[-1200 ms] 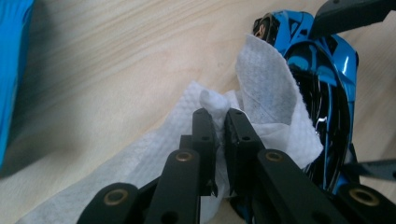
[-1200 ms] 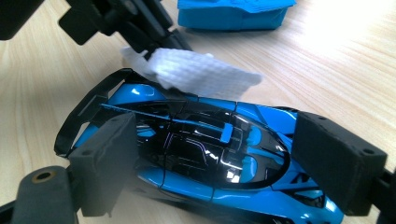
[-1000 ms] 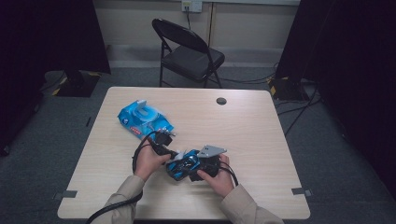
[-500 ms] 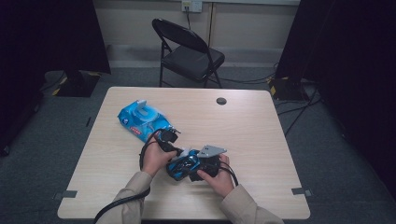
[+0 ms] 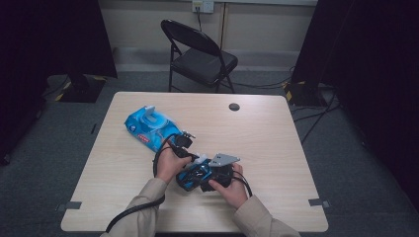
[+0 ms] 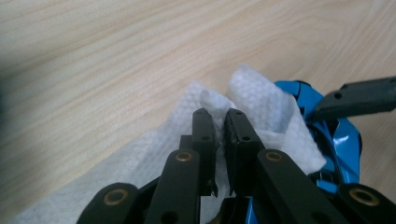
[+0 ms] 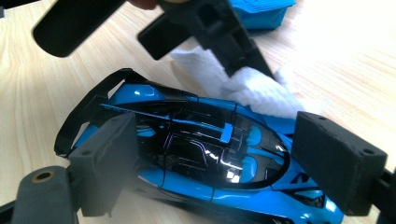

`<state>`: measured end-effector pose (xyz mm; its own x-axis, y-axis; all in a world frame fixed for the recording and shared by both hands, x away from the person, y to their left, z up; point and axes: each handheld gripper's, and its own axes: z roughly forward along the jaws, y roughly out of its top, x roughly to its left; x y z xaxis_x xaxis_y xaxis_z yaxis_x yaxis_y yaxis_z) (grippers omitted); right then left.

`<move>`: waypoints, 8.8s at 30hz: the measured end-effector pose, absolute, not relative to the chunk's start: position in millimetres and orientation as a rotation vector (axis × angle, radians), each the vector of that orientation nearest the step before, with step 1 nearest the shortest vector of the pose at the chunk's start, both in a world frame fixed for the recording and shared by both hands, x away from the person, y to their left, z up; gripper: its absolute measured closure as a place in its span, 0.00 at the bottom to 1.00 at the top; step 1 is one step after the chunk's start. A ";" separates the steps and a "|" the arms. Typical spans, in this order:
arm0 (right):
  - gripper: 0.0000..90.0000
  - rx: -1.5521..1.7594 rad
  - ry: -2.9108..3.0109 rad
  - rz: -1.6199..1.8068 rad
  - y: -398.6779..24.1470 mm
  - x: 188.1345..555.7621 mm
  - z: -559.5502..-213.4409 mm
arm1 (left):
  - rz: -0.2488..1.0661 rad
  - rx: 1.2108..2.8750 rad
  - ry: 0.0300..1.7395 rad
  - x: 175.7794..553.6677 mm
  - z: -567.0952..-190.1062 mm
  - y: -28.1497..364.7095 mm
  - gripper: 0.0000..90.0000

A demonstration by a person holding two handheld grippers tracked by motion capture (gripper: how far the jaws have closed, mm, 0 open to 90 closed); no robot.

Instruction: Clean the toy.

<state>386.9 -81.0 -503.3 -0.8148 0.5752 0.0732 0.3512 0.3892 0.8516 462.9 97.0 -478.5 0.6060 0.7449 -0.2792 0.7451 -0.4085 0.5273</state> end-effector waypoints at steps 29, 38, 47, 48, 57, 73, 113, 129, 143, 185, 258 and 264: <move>0.16 0.815 2.419 1.395 -81.4 387.1 -503.2 | 0.034 2.156 1.161 468.8 -457.8 112.4 0.92; 0.16 0.814 2.418 1.395 -81.3 387.0 -503.3 | 0.024 2.165 1.177 454.4 -450.9 144.3 0.92; 0.16 0.815 2.418 1.395 -81.4 387.1 -503.3 | 0.014 2.165 1.190 437.6 -452.6 164.3 0.92; 0.16 0.816 2.418 1.395 -81.4 387.1 -503.3 | 0.012 2.171 1.190 435.7 -453.0 165.6 0.92; 0.16 0.815 2.417 1.395 -81.3 387.0 -503.3 | -0.005 2.209 1.203 422.9 -465.3 173.3 0.92; 0.16 0.815 2.416 1.395 -81.2 386.9 -503.3 | -0.040 2.237 1.202 422.3 -476.0 157.4 0.92; 0.16 0.816 2.416 1.394 -81.3 386.9 -503.3 | -0.035 2.227 1.194 462.1 -477.3 102.7 0.92; 0.16 0.816 2.416 1.393 -81.9 387.1 -503.2 | -0.004 2.193 1.166 475.8 -476.8 83.4 0.92; 0.17 0.811 2.421 1.399 -82.2 387.2 -503.2 | 0.008 2.190 1.110 478.1 -461.5 79.0 0.92; 0.26 1.102 2.298 1.308 -204.6 358.8 -486.7 | -0.113 2.277 0.760 450.5 -427.2 -21.7 0.91; 0.46 1.148 2.307 1.213 -210.5 360.6 -498.6 | 0.083 2.413 0.744 441.4 -481.0 51.6 0.25; 0.63 1.159 2.321 1.190 -210.8 362.1 -500.2 | 0.081 2.411 0.748 442.0 -483.0 50.1 0.25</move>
